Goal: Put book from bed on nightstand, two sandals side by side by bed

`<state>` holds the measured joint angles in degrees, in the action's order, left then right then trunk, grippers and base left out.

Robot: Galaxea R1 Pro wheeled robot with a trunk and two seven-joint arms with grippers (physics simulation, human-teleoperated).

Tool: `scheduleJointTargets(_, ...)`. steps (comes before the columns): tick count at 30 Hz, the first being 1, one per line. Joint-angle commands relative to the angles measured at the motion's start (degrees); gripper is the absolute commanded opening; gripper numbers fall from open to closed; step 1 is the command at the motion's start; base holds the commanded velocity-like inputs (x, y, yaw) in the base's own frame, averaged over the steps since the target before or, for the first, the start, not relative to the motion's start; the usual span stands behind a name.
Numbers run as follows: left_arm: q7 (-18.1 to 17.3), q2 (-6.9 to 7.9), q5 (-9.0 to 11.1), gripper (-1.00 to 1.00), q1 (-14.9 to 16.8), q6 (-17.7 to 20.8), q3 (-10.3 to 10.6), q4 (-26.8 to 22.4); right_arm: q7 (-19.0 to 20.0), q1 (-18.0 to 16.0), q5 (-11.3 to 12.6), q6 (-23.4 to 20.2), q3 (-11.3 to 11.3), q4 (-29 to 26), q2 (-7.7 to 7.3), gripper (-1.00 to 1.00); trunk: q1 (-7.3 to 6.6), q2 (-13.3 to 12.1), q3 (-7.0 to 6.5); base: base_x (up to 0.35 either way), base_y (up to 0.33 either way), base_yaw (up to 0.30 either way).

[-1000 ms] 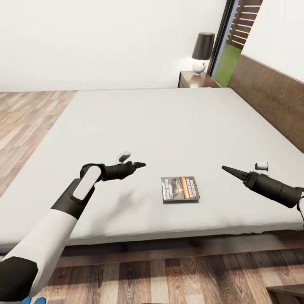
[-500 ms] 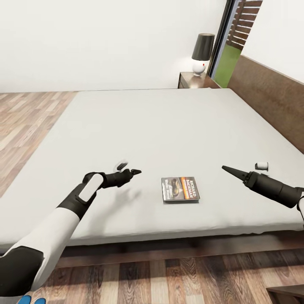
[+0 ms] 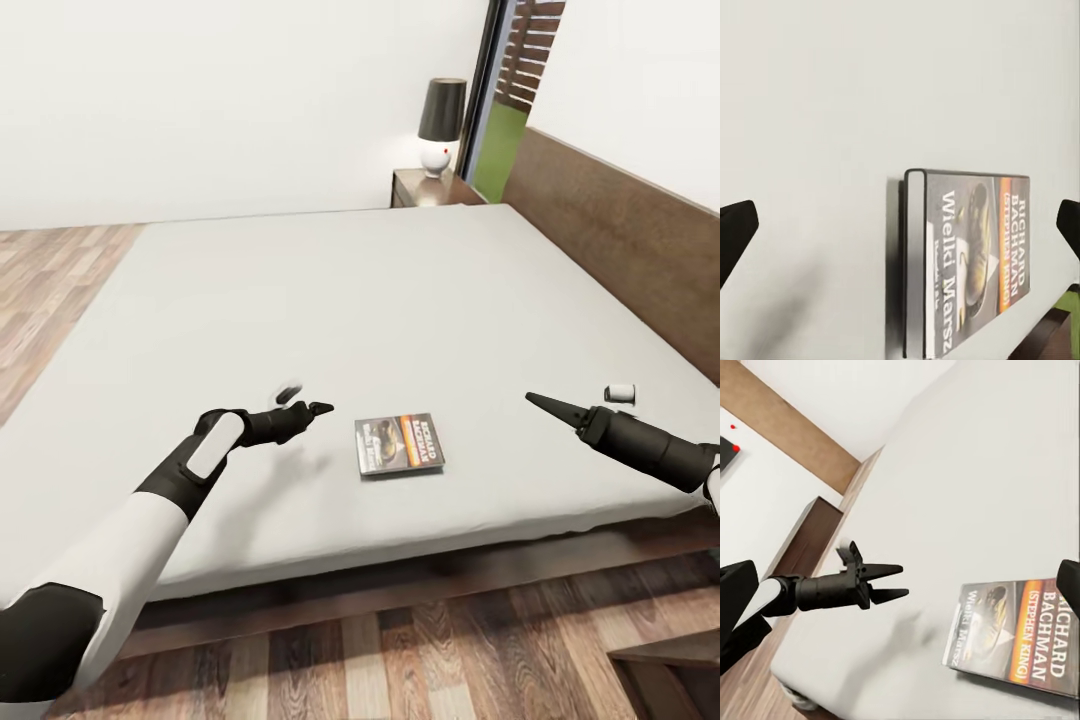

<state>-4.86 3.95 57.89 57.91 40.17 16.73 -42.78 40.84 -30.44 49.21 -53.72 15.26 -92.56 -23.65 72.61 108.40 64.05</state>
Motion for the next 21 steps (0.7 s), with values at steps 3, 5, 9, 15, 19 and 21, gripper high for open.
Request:
scheduleJointTargets(3,-0.5,0.08,-0.1,1.0,0.0,0.0,0.1,0.6,0.2,-0.1,-0.1,-0.3,0.0,0.0,0.01,1.0,-0.01,0.0,0.03,0.0,0.0,-0.26)
scheduleJointTargets(5,-0.7,0.04,-0.1,1.0,0.0,0.0,0.1,2.2,0.2,-0.1,-0.1,-0.3,0.0,0.0,0.01,1.0,-0.01,0.0,0.03,0.0,0.0,-0.202)
scheduleJointTargets(9,-0.8,-0.03,-0.1,1.0,0.0,0.0,0.2,2.8,0.2,-0.1,-0.1,-0.3,0.0,0.0,0.01,1.0,-0.01,0.0,0.03,0.0,0.0,-0.078)
scheduleJointTargets(15,-0.8,-0.07,-0.1,1.0,0.0,-0.4,0.3,3.3,0.3,-0.1,-0.1,-0.2,-0.1,0.0,0.01,1.0,-0.01,0.0,0.03,0.0,0.0,-0.02)
scheduleJointTargets(19,-0.9,-0.09,-0.1,1.0,0.1,-0.9,0.4,3.7,0.3,-0.1,-0.1,-0.2,-0.1,0.0,0.01,1.0,-0.01,0.0,0.03,0.0,0.0,-0.141)
scheduleJointTargets(21,-0.9,-0.11,-0.1,1.0,0.1,-1.1,0.4,3.7,0.3,-0.1,-0.1,-0.2,-0.1,0.0,0.01,1.0,-0.01,0.0,0.03,0.0,0.0,-0.202)
